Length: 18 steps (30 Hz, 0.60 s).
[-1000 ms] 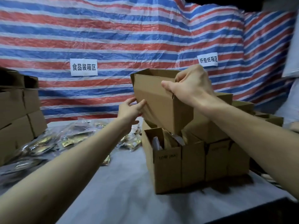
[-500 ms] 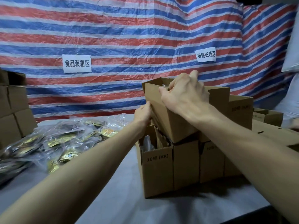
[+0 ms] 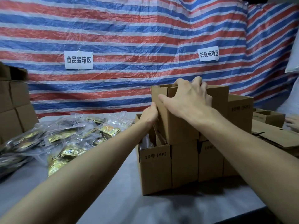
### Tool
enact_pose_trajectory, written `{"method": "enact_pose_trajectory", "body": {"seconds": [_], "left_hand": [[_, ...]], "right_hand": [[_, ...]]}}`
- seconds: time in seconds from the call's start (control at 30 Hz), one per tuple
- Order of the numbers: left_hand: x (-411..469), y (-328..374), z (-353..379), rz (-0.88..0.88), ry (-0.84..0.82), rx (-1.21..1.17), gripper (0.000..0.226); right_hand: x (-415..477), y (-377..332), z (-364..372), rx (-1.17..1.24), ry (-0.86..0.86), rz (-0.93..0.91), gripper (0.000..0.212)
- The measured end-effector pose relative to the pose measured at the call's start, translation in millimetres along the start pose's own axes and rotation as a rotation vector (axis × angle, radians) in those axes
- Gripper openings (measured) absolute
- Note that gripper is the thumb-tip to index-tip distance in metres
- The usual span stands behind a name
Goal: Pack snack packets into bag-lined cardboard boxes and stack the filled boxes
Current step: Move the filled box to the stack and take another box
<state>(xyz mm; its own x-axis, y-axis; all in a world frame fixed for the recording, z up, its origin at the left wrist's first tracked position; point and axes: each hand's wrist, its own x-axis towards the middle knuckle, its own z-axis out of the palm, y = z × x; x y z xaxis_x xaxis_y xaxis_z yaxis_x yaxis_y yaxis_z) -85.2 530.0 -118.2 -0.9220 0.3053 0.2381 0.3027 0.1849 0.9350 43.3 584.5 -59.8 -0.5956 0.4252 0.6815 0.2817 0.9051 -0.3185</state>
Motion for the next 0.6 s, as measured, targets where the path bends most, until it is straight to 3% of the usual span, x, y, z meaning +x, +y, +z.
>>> {"method": "enact_pose_trajectory", "body": {"seconds": [0.13, 0.27, 0.4, 0.6], "left_hand": [[-5.1, -1.0, -6.0, 0.047, 0.013, 0.029, 0.051], [-20.4, -2.8, -20.0, 0.146, -0.009, 0.054, 0.046], [-35.9, -0.7, -40.5, 0.239, -0.044, 0.091, 0.038], [-68.9, -11.1, -107.6, 0.459, 0.119, 0.461, 0.026]], "right_hand": [[-3.6, 3.2, -2.3, -0.039, 0.035, -0.063, 0.065], [-8.9, -1.3, -6.4, -0.06, 0.156, -0.192, 0.056], [-13.8, -17.5, -6.5, -0.001, 0.161, -0.272, 0.045], [-31.9, -63.6, 6.5, 0.36, 0.187, -0.397, 0.023]]}}
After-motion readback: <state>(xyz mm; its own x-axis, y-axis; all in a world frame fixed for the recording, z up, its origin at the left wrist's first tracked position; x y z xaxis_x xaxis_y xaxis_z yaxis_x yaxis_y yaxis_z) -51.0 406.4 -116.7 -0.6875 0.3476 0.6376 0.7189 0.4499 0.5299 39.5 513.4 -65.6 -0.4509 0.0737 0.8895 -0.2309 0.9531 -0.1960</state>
